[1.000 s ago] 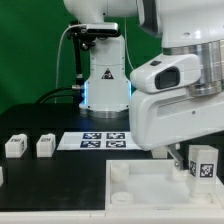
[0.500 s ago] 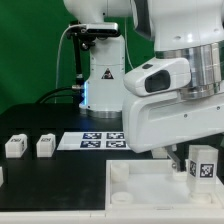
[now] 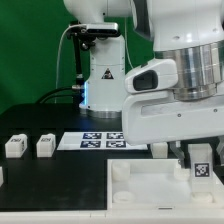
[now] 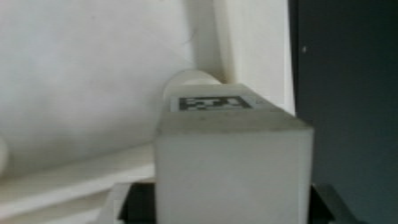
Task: Assemble one leg
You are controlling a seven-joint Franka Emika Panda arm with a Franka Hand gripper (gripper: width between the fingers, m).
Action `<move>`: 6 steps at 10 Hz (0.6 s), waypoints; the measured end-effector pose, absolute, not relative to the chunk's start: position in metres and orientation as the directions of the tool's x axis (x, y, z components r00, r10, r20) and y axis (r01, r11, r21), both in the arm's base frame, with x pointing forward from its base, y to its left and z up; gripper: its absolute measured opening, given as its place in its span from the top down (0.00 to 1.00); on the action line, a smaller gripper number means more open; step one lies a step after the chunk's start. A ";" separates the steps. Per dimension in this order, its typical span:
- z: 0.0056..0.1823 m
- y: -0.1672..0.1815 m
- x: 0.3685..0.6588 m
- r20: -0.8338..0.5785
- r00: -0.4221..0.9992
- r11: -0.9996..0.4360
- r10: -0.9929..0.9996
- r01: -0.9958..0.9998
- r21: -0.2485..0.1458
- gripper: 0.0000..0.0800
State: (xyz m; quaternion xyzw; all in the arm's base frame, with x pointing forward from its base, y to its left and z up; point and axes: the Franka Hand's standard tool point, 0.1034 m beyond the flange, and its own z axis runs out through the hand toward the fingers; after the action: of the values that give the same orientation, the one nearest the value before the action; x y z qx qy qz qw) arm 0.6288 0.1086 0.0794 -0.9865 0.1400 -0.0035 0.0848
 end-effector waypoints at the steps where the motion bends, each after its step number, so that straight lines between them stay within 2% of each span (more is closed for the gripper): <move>1: 0.078 0.107 0.633 -0.036 0.922 -0.907 -0.385 -0.385 -0.169 0.63; 3: 0.078 0.106 0.633 -0.077 0.776 -0.763 -0.626 -0.630 -0.144 0.63; 5: 0.076 0.101 0.632 -0.148 0.466 -0.453 -0.872 -0.884 -0.111 0.63; 6: 0.075 0.099 0.631 -0.182 0.353 -0.340 -0.918 -0.935 -0.099 0.63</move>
Offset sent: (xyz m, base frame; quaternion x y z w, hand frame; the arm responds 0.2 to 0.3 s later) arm -0.0036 0.0073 0.0065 -0.0025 -0.0027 0.4659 0.8848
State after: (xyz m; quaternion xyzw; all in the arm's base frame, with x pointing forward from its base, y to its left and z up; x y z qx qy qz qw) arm 0.6312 0.0992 0.0752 -0.8171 0.5670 0.0469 0.0930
